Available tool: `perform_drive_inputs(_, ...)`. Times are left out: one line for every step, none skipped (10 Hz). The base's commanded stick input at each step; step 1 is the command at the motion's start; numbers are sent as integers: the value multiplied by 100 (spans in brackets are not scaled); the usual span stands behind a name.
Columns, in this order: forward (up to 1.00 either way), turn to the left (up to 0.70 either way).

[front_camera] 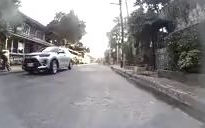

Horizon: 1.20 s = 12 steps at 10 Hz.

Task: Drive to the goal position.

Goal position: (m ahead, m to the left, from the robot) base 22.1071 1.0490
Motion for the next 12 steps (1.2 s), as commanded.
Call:
perform_drive_inputs(100,0)
perform_drive_inputs(100,0)
perform_drive_inputs(100,0)
perform_drive_inputs(100,0)
perform_drive_inputs(100,0)
perform_drive_inputs(100,0)
perform_drive_inputs(100,0)
perform_drive_inputs(100,0)
perform_drive_inputs(100,0)
perform_drive_inputs(100,0)
perform_drive_inputs(100,0)
perform_drive_inputs(100,0)
